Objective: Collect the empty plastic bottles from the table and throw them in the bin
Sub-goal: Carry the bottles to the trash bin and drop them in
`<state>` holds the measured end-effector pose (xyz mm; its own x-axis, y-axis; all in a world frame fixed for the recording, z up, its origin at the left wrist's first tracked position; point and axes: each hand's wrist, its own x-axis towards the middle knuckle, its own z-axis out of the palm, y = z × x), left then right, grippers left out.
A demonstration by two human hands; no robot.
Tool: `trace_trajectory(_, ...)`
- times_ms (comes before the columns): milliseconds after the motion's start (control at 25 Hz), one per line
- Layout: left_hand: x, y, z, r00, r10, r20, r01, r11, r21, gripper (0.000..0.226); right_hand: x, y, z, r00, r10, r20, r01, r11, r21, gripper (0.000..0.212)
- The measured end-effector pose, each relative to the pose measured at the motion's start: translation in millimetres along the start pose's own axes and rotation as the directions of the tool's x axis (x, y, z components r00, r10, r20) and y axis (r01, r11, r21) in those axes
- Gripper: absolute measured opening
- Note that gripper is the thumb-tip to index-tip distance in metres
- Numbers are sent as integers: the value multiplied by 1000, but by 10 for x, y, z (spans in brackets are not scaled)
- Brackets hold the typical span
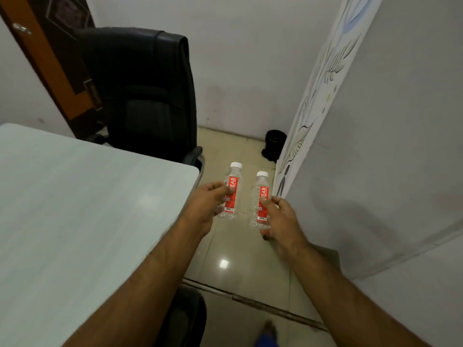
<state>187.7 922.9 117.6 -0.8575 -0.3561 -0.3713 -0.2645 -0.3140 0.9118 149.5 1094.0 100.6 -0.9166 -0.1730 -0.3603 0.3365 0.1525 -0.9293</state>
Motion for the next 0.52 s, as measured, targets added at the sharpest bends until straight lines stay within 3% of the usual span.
trace_trajectory(240, 1941, 389, 656, 998, -46, -40, 45, 999, -28, 12, 2026, -610, -81, 1000, 26, 17, -26, 1000, -5, 27)
trace_trajectory(520, 3931, 941, 1099, 981, -147, -123, 145, 989, -26, 15, 4051, -1310, 79, 999, 37, 8, -37, 999, 19, 34)
